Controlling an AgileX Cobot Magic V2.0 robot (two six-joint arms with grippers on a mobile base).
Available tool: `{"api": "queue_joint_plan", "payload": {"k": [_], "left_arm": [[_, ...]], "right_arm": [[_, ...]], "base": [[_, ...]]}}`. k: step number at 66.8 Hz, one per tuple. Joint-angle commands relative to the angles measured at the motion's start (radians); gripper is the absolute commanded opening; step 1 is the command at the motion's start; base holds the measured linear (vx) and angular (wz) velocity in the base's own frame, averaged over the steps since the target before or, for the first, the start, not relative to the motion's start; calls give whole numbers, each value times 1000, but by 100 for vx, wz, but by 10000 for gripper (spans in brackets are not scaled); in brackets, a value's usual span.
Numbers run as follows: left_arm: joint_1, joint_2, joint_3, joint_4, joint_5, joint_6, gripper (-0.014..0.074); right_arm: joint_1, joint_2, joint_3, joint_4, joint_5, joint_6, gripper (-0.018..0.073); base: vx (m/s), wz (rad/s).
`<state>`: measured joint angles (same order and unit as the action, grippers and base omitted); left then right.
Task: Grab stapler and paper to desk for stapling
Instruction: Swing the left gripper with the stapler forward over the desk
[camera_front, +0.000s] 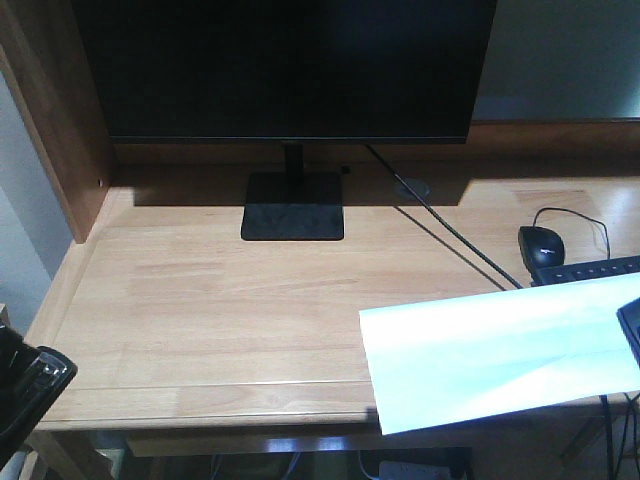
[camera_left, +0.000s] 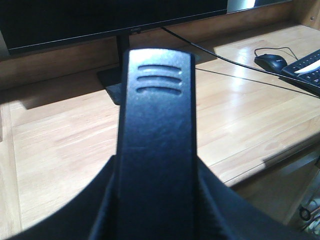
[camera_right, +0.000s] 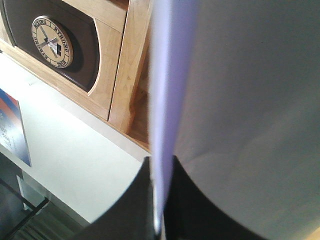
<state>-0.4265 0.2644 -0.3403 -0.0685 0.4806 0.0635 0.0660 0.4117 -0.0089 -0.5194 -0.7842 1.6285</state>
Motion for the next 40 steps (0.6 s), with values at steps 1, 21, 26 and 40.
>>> {"api": "queue_joint_plan", "payload": {"k": [1,21,26,40], "left_arm": [[-3,7,-31,-8,-121,-2,-7],[-3,7,-31,-8,-122,-2,-7],[-3,7,-31,-8,-128,-2,-7],[-3,7,-31,-8,-130,-2,-7]], "right_arm": [[-4,6,-29,23,-66,-12,-6],[-4,6,-29,23,-66,-12,-6],[-4,6,-29,23,-66,-12,-6],[-4,6,-29,23,-66,-12,-6]], "base": [[0,0],[0,0],[0,0],[0,0]]}}
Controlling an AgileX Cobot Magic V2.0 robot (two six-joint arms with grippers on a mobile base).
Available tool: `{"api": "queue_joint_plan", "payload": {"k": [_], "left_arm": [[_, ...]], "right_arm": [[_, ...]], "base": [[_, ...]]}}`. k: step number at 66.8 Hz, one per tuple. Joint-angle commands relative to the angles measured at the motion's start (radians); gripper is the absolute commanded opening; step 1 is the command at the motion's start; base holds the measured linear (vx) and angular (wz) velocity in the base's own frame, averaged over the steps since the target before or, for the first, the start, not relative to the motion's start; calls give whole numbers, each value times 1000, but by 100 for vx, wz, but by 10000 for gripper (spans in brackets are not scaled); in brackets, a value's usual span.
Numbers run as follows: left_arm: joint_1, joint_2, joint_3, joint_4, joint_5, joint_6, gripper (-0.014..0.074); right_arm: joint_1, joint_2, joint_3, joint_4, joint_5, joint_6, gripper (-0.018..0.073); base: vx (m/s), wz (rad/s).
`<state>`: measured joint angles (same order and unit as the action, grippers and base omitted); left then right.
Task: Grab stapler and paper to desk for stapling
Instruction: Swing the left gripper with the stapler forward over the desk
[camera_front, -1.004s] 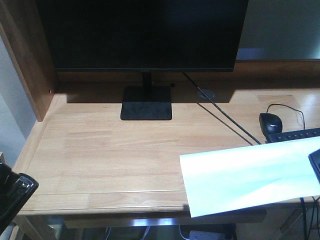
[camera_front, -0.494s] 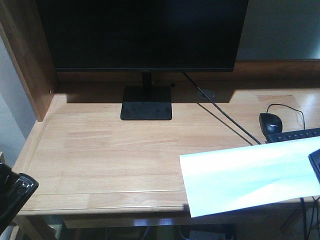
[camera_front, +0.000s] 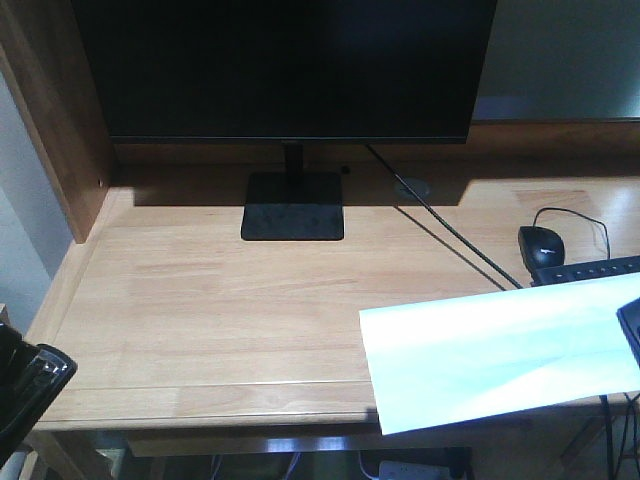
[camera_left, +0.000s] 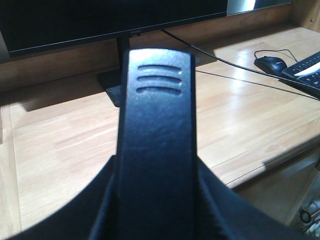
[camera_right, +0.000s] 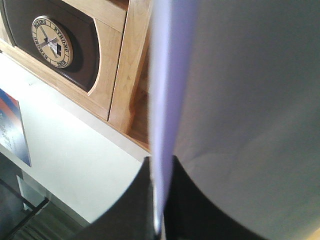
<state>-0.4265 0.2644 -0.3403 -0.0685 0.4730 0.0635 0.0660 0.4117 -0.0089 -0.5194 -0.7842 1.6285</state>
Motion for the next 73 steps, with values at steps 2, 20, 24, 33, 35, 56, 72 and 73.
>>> {"api": "queue_joint_plan", "payload": {"k": [2,20,24,33,35,56,72,73], "left_arm": [[-3,7,-31,-8,-122,-2,-7],[-3,10,-31,-8,-133,-10,-7],[-3,18,-31,-8,-133,-10,-7],[-3,54,-43,-12,-157,-10,-7],[-3,71,-52,-17,-151,-10,-7],[-3,348,-292,-36,-61,0,-7],[-3,569,-445,-54,-64,57,-7],[-3,583,-453,-59,-64,74,-7]], "right_arm": [[-4,6,-29,23,-66,-12,-6],[-4,6,-29,23,-66,-12,-6],[-4,6,-29,23,-66,-12,-6],[-4,6,-29,23,-66,-12,-6],[-4,6,-29,23,-66,-12,-6],[-4,6,-29,23,-66,-12,-6],[-4,6,-29,23,-66,-12,-6],[-4,6,-29,23,-66,-12,-6]], "base": [[0,0],[0,0],[0,0],[0,0],[0,0],[0,0],[0,0],[0,0]]}}
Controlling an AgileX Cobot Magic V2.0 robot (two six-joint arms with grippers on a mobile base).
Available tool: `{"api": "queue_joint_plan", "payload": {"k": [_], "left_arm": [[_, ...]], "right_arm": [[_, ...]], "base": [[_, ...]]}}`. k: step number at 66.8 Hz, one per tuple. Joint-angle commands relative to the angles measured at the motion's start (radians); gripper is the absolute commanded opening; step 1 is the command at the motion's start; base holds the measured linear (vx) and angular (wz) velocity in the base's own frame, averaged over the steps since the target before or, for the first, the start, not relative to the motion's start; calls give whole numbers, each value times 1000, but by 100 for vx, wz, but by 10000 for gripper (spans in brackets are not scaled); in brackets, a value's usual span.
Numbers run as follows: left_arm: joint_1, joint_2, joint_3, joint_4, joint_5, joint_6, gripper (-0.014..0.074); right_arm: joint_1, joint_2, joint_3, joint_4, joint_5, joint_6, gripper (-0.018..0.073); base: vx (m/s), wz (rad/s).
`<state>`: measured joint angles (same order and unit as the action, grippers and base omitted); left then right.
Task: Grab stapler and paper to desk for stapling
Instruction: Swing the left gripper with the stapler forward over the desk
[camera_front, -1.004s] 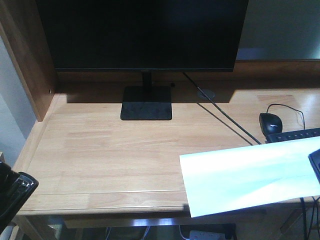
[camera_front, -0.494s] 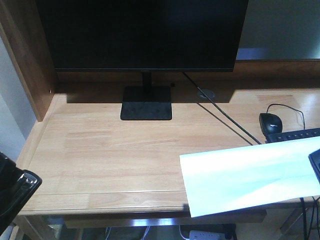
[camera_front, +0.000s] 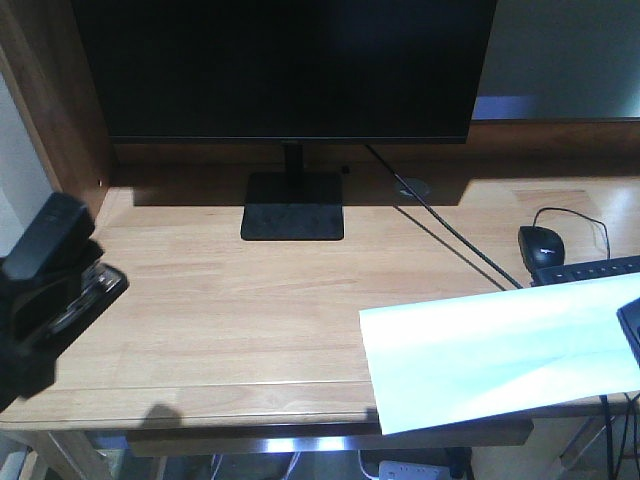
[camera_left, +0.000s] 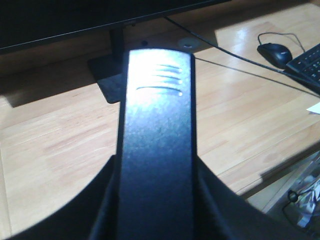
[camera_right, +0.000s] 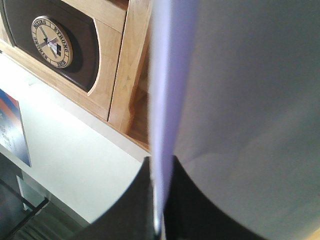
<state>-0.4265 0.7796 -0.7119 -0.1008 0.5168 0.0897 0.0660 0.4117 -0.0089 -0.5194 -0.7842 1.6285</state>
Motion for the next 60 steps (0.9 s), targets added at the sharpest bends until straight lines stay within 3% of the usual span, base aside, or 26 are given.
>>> {"api": "queue_joint_plan", "payload": {"k": [1,14,24,33,43,51,60], "left_arm": [[-3,82,-94,-31,-108,61,-7],[-3,244,-181,-190,-147,298,-7],[-3,344,-220,-431,-187,559,-7],[-3,460,-264,-666,-139,835,-7],[3,577,-337,-777,-74,1049,-7],[61,675,-393,-875,-53,1128,-7],[148,801,-468,-1026,148,1297,-7]], "right_arm": [[-4,6,-29,23,-66,-12,-6],[-4,6,-29,23,-66,-12,-6],[-4,6,-29,23,-66,-12,-6],[-4,6,-29,23,-66,-12,-6],[-4,6,-29,23,-66,-12,-6],[-4,6,-29,23,-66,-12,-6],[-4,6,-29,23,-66,-12,-6]], "base": [[0,0],[0,0],[0,0],[0,0],[0,0],[0,0],[0,0]]}}
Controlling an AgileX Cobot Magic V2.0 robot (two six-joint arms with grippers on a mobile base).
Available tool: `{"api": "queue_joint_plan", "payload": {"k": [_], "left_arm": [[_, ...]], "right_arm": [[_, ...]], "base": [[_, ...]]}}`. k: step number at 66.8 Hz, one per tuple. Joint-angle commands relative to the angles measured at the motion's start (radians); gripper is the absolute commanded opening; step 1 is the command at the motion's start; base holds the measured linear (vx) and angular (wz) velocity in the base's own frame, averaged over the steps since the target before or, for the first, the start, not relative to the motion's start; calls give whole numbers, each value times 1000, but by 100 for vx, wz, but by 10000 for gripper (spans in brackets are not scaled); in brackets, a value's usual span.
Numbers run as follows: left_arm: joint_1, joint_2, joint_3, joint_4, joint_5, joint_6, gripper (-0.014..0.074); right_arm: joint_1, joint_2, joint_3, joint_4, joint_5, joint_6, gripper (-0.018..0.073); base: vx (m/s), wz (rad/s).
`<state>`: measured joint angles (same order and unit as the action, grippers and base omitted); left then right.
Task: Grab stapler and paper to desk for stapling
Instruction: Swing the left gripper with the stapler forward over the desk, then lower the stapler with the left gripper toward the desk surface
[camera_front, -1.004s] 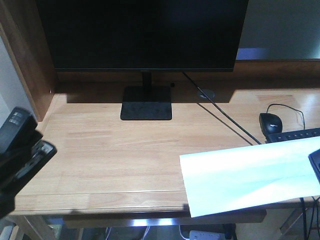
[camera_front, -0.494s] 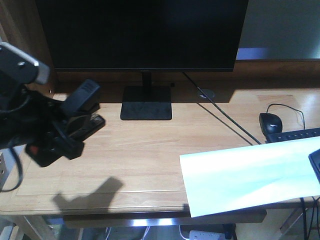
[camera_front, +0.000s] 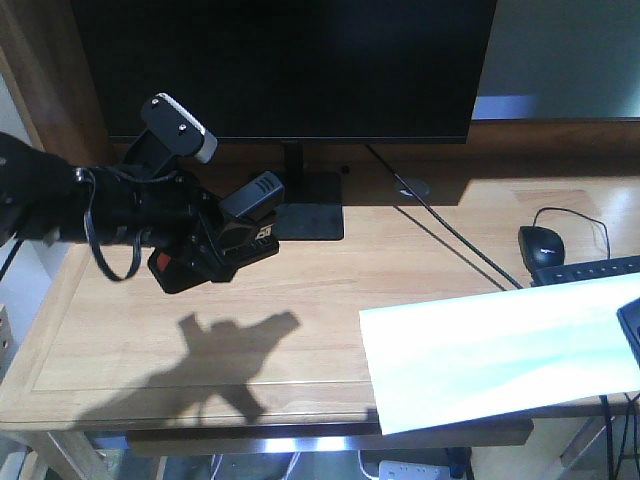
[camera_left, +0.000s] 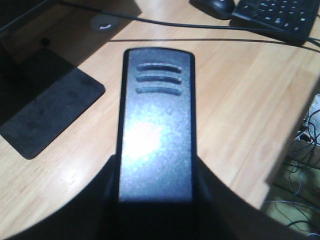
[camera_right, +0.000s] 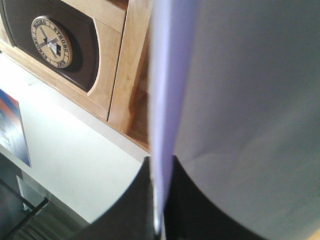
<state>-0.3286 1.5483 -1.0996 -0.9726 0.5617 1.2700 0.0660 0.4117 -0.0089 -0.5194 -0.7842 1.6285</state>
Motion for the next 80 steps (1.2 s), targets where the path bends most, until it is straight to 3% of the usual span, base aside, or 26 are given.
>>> {"api": "queue_joint_plan", "payload": {"k": [1,13,26,44,53,80], "left_arm": [[59,45,-88,-168,128,143,-7],[163,186,-189,-277,341,309,-7],[238,301,-271,-283,437,457,-7],[252,454,-359,-270,582,621,-7],[252,522,-381,-273,583,710,-7],[250,636,-429,-282,550,730,-4]], "right_arm": [[-4,6,-29,23,-66,-12,-6],[-4,6,-29,23,-66,-12,-6],[-4,6,-29,23,-66,-12,-6],[-4,6,-29,23,-66,-12,-6],[-4,6,-29,23,-66,-12,-6],[-4,6,-29,23,-66,-12,-6]], "base": [[0,0],[0,0],[0,0],[0,0],[0,0],[0,0]]}}
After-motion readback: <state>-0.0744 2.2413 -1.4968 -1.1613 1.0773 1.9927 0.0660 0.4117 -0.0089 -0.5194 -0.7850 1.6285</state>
